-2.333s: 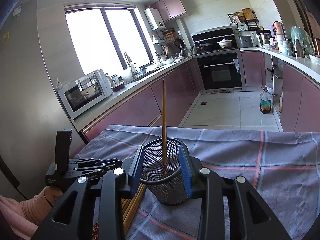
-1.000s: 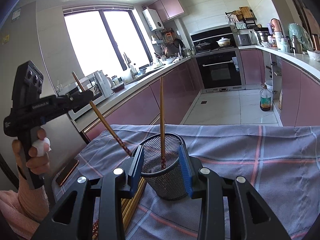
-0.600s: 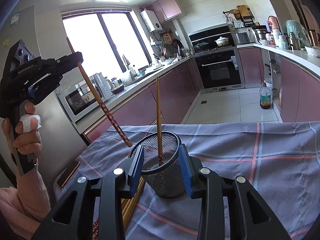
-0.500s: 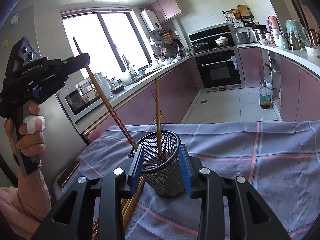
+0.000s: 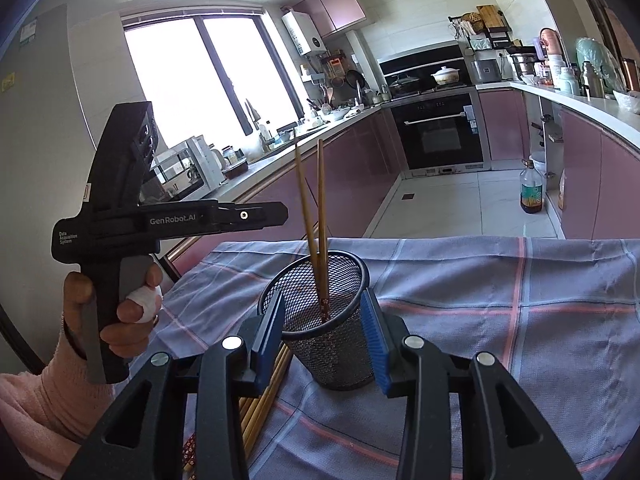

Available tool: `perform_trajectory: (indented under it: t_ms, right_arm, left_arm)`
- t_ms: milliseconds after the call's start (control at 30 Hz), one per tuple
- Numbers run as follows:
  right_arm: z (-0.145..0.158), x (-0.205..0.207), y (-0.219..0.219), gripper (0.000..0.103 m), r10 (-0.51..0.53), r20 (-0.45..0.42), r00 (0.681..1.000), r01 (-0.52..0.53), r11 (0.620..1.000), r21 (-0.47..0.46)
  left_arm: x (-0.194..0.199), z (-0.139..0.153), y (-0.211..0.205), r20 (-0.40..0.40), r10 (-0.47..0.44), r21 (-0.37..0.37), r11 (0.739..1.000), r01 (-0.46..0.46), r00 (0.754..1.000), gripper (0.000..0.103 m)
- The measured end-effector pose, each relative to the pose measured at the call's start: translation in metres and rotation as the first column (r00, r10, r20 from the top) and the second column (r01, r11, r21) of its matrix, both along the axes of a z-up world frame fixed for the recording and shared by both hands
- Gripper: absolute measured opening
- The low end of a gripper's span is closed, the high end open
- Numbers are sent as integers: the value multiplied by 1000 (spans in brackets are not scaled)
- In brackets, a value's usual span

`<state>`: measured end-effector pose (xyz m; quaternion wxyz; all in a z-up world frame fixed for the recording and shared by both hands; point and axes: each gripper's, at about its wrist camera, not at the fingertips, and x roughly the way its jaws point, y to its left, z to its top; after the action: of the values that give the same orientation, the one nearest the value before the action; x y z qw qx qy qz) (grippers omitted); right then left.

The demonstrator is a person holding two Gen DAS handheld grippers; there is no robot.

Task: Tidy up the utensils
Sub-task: 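Lower the left gripper's chopstick into the cup while the right gripper releases its chopstick, then move both open grippers back to the chopstick pile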

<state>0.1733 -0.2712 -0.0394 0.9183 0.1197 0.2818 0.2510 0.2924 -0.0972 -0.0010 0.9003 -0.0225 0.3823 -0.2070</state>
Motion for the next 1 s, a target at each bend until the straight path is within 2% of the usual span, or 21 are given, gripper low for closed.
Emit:
perform_trajectory:
  t_ms: [167,400,567,767,1000]
  right_arm:
    - [0,-1,2,39,-7,5,1000,7,1000,-7]
    - [-2,-6,13,40,0,8,1000,0,1000,-26]
    - [-4,-13,26,40,41,2,999,-41,998,-49]
    - [-23,-16,50,40,89,-66,994,-95,991,-95]
    - [-50,-9,76,40,119,-180,976,-146,978,-146]
  left_arm:
    - [-17,-14,13,36,14,18,1000,-15,999,45]
    - [-52,-28,29,98,39,51,998,-45,994,52]
    - [-74,-39,42,130,53,85,994,-64,990,56]
    - [-92,-59,55,117,68,133,988,-84,991,58]
    - [-103,-91,69,44,89,164,982,-95,995,56]
